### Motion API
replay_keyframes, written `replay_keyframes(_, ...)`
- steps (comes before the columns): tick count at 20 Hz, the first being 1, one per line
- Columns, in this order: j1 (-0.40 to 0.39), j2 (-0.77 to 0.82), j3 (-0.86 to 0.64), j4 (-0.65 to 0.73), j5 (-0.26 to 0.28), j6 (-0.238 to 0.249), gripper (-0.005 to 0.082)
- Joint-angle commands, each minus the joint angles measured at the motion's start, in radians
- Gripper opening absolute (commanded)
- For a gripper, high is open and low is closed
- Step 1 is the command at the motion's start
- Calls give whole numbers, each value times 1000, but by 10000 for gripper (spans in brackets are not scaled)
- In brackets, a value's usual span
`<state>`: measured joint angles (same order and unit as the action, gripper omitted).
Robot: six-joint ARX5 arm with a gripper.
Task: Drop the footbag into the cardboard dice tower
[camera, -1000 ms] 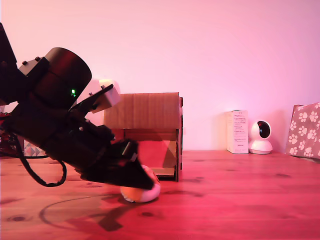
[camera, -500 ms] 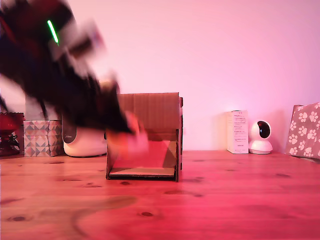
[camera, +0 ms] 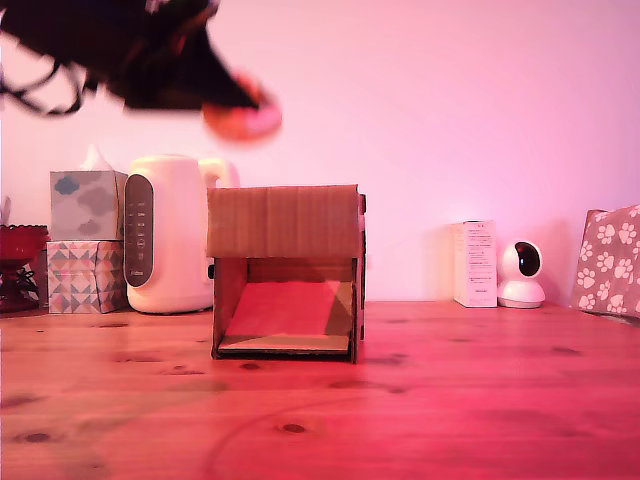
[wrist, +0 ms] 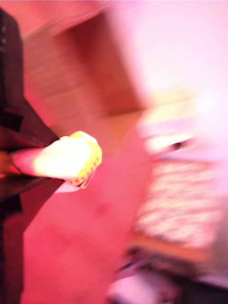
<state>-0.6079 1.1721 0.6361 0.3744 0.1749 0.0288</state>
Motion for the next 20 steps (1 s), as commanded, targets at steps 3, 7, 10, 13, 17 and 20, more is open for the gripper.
replay_keyframes(3,4,35,34,107,-53,7,-13)
replay_keyframes(7,50,129,175,59,-48,18,-11)
replay_keyframes(10,74,246,340,-103,-20,17,-11)
replay_keyframes(13,100,374,512,-261,5,18,-11)
replay_keyframes(17,121,510,681,-398,29,17,-11)
replay_keyframes(20,130,574,746,-428,30,18,-11)
